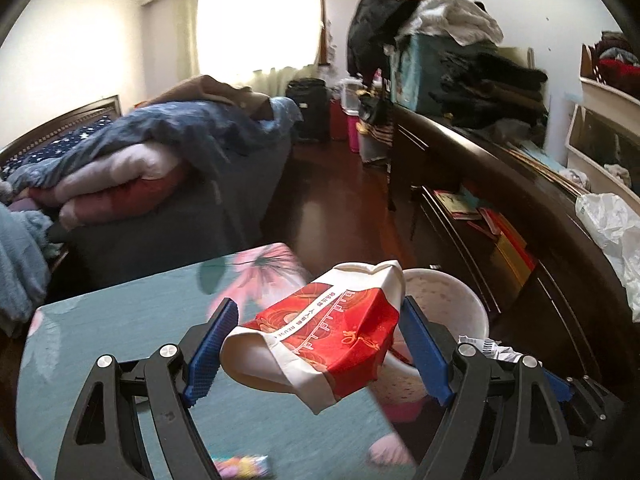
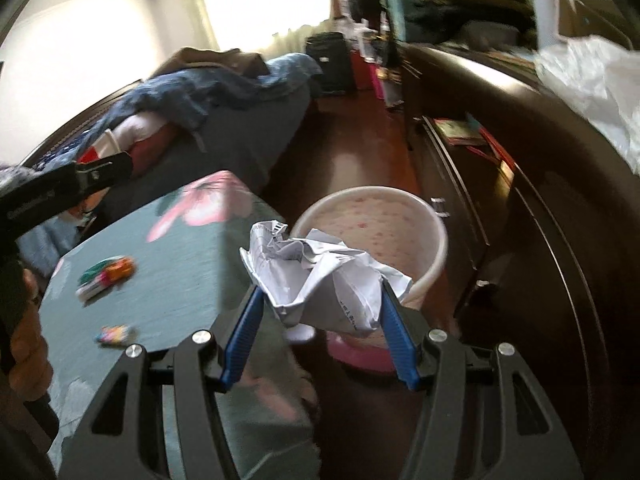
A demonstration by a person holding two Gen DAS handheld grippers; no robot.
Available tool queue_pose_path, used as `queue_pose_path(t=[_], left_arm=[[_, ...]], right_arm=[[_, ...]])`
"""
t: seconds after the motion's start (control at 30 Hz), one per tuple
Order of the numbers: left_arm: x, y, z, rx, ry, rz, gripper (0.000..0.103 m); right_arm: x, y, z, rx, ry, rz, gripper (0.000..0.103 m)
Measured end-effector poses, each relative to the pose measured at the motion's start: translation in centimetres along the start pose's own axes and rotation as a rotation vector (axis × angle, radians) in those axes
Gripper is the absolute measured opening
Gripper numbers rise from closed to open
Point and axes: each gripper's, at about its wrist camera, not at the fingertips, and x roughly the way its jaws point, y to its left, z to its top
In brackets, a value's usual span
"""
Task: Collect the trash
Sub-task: 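Open both tools to drop the bag and paper into the wastebasket, then move both open tools back over the table toward the remaining trash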
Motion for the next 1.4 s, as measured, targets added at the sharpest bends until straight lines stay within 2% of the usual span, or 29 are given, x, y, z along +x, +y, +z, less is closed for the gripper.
queue_pose_path(t=[0.27, 0.53, 0.6, 0.7, 0.8, 1.07, 1.27, 1.4], left_arm=[[5.8, -4.3, 1.8, 0.030, 0.040, -0.037, 0.081], [9.9, -7.3, 3.4, 0.050, 0.058, -0.071, 0.084], [10.6, -7.9, 3.8, 0.056, 0.054, -0.087, 0.084], [11.2, -8.3, 4.2, 0.058, 0.053, -0.099, 0.090], [11.2, -8.4, 4.5, 0.053, 0.046, -0.106, 0.096], [9.2, -6.8, 4.0, 0.059, 0.018, -0.058, 0.097], [5.8, -4.2, 2.7, 0.064, -0.007, -0.008, 0.098], [3.5, -2.3, 1.5, 0.074, -0.017, 0.034, 0.099]], right_arm=[[4.8, -4.0, 1.6, 0.071, 0.017, -0.065, 0.059], [8.8, -6.2, 3.3, 0.097, 0.011, -0.102, 0.059], [9.6, -6.5, 3.6, 0.094, 0.007, -0.113, 0.061], [10.7, -6.6, 4.0, 0.067, -0.007, -0.150, 0.067], [11.4, -6.5, 4.0, 0.044, -0.014, -0.177, 0.070], [10.8, -5.8, 2.7, 0.042, 0.007, -0.170, 0.074], [8.0, -4.1, 1.3, 0.044, 0.025, -0.136, 0.080], [5.3, -1.5, 0.5, 0.011, 0.020, -0.096, 0.084]])
